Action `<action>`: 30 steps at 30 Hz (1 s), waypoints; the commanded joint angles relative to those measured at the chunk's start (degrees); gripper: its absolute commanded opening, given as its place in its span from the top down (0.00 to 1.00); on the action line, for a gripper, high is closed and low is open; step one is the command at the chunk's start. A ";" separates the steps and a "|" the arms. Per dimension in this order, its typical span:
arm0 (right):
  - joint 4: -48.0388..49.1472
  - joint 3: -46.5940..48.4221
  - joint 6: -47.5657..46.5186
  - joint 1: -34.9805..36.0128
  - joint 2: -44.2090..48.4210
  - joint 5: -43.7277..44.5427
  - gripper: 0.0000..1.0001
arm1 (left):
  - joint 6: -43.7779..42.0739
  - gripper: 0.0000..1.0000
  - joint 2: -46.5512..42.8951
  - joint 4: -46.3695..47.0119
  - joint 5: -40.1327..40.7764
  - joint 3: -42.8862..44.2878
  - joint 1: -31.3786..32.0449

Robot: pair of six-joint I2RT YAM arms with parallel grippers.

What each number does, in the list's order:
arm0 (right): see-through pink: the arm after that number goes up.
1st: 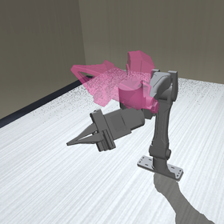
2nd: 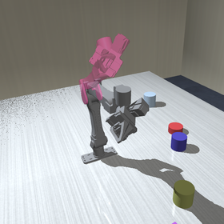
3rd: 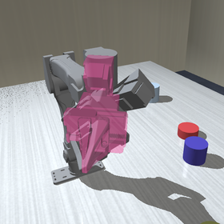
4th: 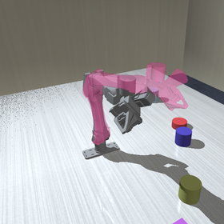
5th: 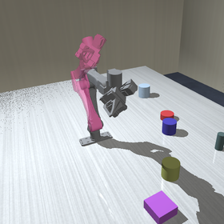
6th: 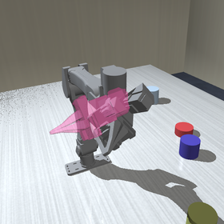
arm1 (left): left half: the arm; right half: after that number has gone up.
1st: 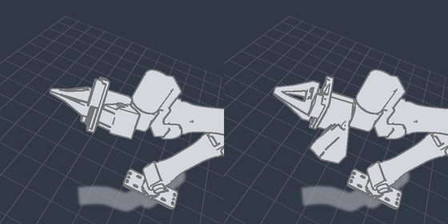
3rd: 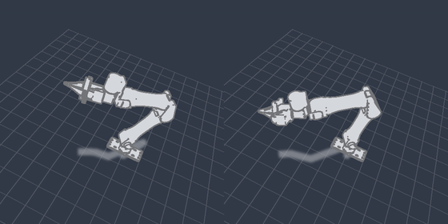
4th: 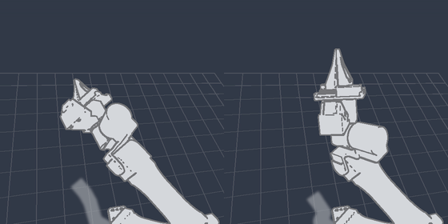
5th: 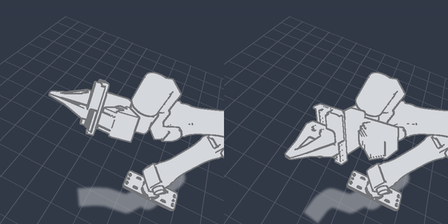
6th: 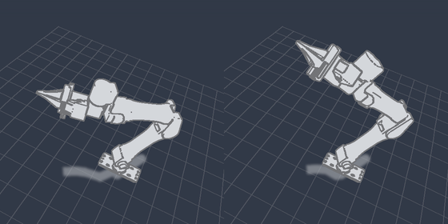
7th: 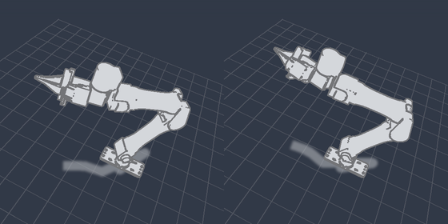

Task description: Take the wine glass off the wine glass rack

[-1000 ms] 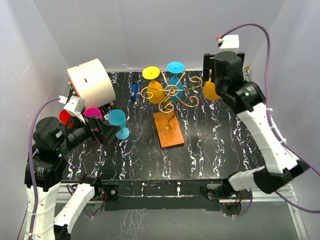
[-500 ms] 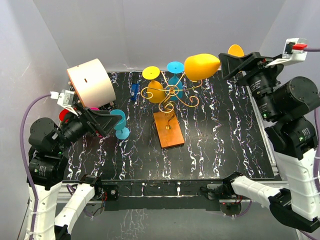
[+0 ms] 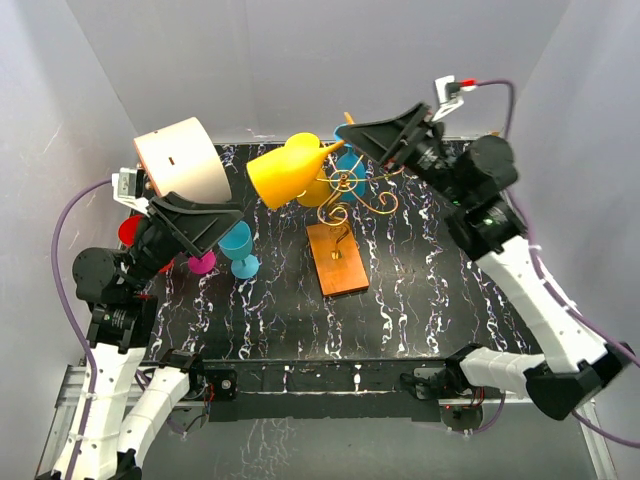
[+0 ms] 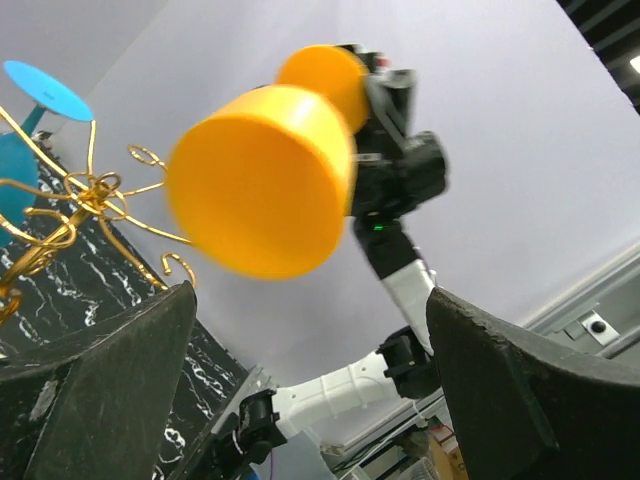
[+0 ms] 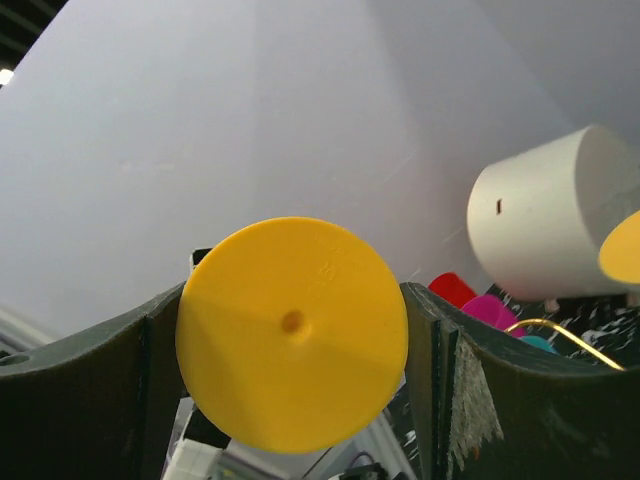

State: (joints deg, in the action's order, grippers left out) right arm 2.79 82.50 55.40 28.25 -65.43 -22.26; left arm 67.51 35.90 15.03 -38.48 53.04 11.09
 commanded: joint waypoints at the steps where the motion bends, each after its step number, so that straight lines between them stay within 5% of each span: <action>1: 17.29 -4.02 13.45 3.14 -1.30 -6.93 0.42 | 3.53 0.05 -1.15 5.55 -1.05 0.14 0.23; 9: 19.67 -4.93 13.32 10.33 -3.76 -4.18 0.42 | 0.60 0.24 -3.31 -4.04 2.94 0.38 0.24; 22: 14.15 -4.45 8.09 10.48 0.18 0.52 0.41 | -12.74 0.06 -7.03 -24.93 9.35 9.49 0.21; 30: 17.88 -3.80 10.43 11.12 -1.72 -3.93 0.42 | -7.41 0.19 -5.62 -18.68 6.06 6.79 0.24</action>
State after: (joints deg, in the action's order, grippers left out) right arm 15.46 76.34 64.69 38.63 -66.50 -23.86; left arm 57.58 28.73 -7.90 -29.80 60.88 11.16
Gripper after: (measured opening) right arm 0.734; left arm 0.858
